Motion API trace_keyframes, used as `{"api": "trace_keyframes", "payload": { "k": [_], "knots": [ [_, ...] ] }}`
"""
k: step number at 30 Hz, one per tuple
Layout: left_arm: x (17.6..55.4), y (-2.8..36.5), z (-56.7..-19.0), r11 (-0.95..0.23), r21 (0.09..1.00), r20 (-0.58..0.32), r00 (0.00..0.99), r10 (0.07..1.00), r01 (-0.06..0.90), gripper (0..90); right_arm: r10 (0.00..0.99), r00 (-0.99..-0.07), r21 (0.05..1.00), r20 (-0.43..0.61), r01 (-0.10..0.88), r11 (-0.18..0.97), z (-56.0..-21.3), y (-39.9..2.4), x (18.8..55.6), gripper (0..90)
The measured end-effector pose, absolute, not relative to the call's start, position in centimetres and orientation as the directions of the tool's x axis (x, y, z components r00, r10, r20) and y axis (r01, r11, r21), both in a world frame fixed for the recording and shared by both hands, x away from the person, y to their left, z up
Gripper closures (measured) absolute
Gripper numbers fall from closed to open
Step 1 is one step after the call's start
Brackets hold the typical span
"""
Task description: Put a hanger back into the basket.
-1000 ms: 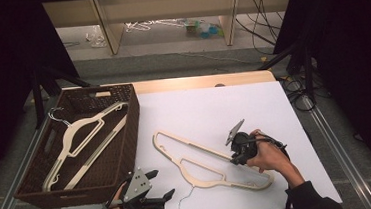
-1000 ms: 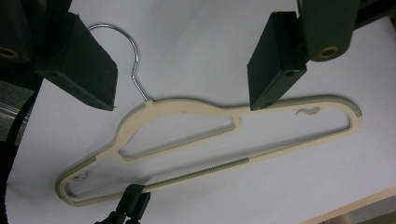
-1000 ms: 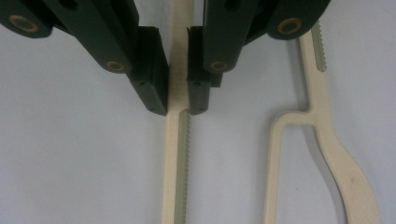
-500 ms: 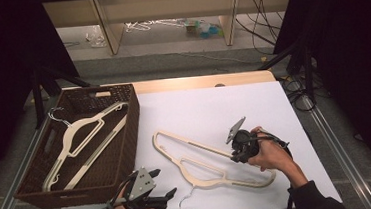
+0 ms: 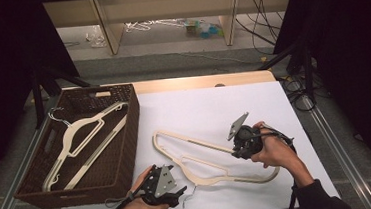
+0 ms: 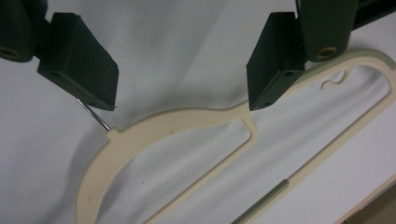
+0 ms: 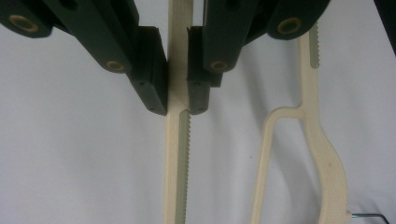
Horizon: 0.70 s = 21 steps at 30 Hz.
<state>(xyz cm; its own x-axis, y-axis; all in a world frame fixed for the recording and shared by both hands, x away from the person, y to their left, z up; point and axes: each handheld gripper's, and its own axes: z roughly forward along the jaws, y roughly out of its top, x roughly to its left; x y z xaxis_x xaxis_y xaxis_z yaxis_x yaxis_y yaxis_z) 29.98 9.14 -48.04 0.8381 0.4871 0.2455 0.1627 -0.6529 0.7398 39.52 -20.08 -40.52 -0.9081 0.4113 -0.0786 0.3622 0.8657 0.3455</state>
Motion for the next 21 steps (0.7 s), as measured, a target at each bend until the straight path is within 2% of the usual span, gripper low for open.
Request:
{"api": "trace_keyframes", "payload": {
  "k": [4, 7, 12, 15, 19, 20, 21],
  "knots": [
    [30.7, 8.5, -48.4, -0.709, 0.699, 0.341, 0.826, 0.448, 0.095, 27.0, 0.402, -0.912, 0.352, -0.083, 0.351, 0.868, -40.2, -20.2, 39.5, 79.2],
    [31.1, 8.3, -48.6, -0.727, 0.683, 0.381, 0.817, 0.432, 0.066, 28.3, 0.405, -0.911, 0.355, -0.081, 0.354, 0.866, -40.1, -20.2, 39.5, 79.2],
    [31.3, 7.8, -48.7, -0.743, 0.667, 0.395, 0.815, 0.425, 0.065, 28.8, 0.405, -0.911, 0.356, -0.077, 0.355, 0.865, -40.2, -20.2, 39.5, 79.2],
    [31.4, 7.4, -48.7, -0.778, 0.628, 0.481, 0.781, 0.397, 0.009, 30.0, 0.403, -0.912, 0.363, -0.07, 0.353, 0.862, -40.2, -20.2, 39.6, 79.2],
    [31.5, 6.9, -49.0, -0.775, 0.633, 0.444, 0.817, 0.368, 0.005, 29.0, 0.403, -0.913, 0.365, -0.068, 0.353, 0.861, -40.1, -20.2, 39.6, 79.2],
    [31.5, 6.8, -49.0, -0.777, 0.63, 0.449, 0.818, 0.36, -0.004, 28.4, 0.401, -0.914, 0.366, -0.066, 0.352, 0.862, -40.2, -20.2, 39.6, 79.2],
    [31.6, 6.8, -48.9, -0.782, 0.624, 0.49, 0.787, 0.374, -0.017, 28.3, 0.401, -0.914, 0.366, -0.065, 0.352, 0.861, -40.2, -20.1, 39.6, 79.2]
  ]
}}
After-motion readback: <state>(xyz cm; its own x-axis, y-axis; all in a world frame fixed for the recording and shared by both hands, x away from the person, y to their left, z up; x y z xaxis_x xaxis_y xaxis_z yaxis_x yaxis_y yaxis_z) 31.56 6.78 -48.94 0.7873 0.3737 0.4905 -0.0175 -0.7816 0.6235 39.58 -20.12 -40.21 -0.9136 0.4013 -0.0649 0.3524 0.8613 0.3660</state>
